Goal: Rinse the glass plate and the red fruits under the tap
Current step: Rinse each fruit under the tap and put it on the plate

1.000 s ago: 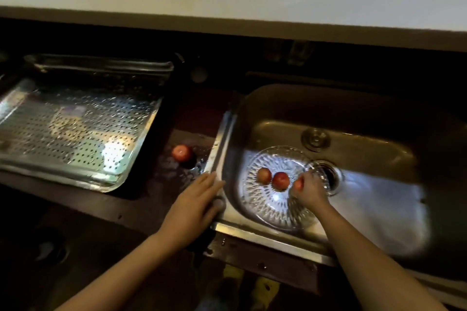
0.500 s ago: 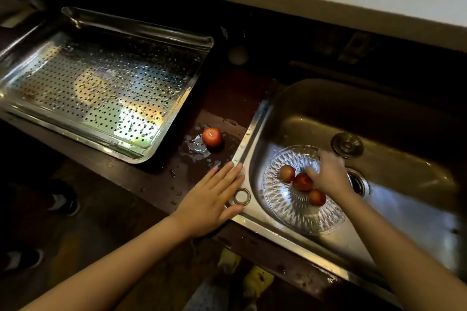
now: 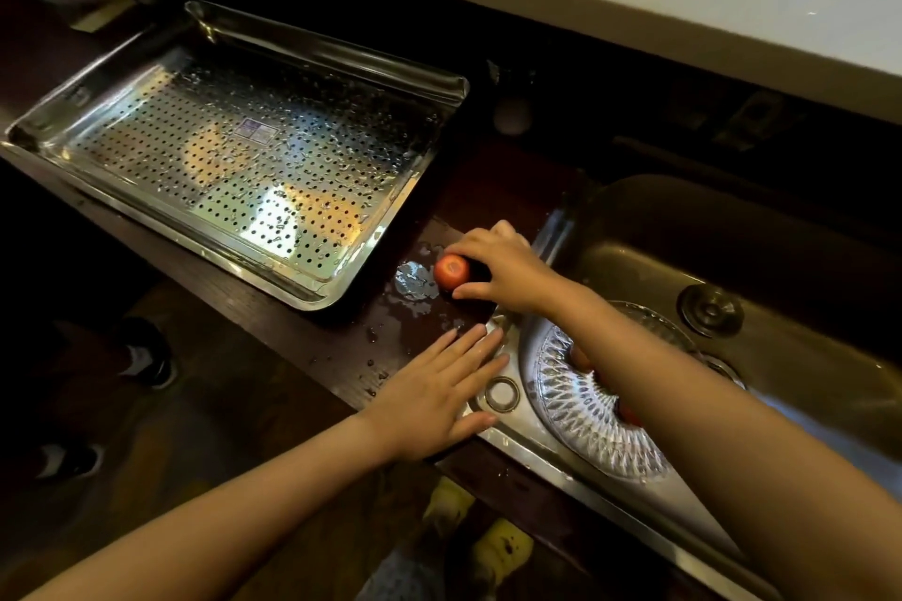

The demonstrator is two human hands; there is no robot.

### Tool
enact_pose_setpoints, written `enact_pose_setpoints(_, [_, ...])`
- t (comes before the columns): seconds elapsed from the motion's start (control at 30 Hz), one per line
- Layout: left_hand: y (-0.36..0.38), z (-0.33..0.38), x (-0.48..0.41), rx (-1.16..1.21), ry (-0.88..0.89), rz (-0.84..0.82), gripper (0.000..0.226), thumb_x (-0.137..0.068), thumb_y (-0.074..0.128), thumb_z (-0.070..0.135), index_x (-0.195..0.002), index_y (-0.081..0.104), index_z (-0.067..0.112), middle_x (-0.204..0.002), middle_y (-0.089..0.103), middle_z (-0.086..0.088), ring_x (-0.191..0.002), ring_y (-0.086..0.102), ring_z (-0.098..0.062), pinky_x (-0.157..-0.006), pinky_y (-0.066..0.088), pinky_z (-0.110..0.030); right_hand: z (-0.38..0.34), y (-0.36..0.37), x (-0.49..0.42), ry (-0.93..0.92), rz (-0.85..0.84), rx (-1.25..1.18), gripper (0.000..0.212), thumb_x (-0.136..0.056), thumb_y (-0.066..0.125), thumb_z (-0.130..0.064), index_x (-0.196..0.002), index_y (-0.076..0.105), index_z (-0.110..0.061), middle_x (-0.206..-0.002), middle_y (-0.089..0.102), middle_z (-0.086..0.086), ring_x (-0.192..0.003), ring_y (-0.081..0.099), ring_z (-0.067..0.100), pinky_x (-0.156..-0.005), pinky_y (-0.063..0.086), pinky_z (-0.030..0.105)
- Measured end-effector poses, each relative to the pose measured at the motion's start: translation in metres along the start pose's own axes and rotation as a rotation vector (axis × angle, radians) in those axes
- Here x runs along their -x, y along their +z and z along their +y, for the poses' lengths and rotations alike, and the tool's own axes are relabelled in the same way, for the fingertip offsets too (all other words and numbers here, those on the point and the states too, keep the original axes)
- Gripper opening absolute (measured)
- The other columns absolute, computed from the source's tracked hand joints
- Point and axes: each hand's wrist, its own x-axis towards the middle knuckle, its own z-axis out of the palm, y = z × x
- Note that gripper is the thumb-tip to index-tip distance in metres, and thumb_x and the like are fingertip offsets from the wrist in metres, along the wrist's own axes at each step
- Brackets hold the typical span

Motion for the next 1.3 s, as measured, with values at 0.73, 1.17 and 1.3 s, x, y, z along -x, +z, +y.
enact_pose_setpoints(0.73, [-0.183, 0.097, -0.143, 1.618, -0.321, 0.104, 0.033, -0.101, 0.038, 0.023, -0.122, 0.055, 0.006, -0.105, 0.062, -0.012, -0.076, 0.063, -0.014, -0.057, 0.055, -0.018, -0.011, -0.159, 0.191, 0.343, 0.588, 0.199, 0.052, -0.076, 0.068, -0.045, -0.122, 0.061, -0.020, -0.106, 0.061, 0.002, -0.096, 0.034, 0.011, -0.089, 0.032, 0.030])
enact_pose_setpoints(1.17, [-0.152, 0.267, -0.223, 1.834, -0.120, -0.426, 0.019, -0.099, 0.037, 0.014, -0.095, 0.053, 0.008, -0.089, 0.057, -0.017, -0.069, 0.060, -0.026, -0.046, 0.051, -0.018, 0.014, -0.128, 0.396, 1.175, 1.088, -0.028, 0.031, -0.093, 0.052, -0.024, -0.119, 0.061, -0.009, -0.114, 0.062, 0.011, -0.101, 0.060, 0.025, -0.086, 0.043, 0.030])
enact_pose_setpoints(1.3, [-0.133, 0.316, -0.242, 1.912, -0.222, -0.700, 0.025, -0.098, 0.034, 0.023, -0.102, 0.048, 0.003, -0.088, 0.056, -0.016, -0.065, 0.052, -0.024, -0.046, 0.044, -0.021, 0.022, -0.089, 0.443, 1.558, 0.908, -0.086, 0.038, -0.098, 0.040, -0.026, -0.128, 0.049, -0.006, -0.124, 0.056, 0.016, -0.110, 0.056, 0.034, -0.086, 0.045, 0.039])
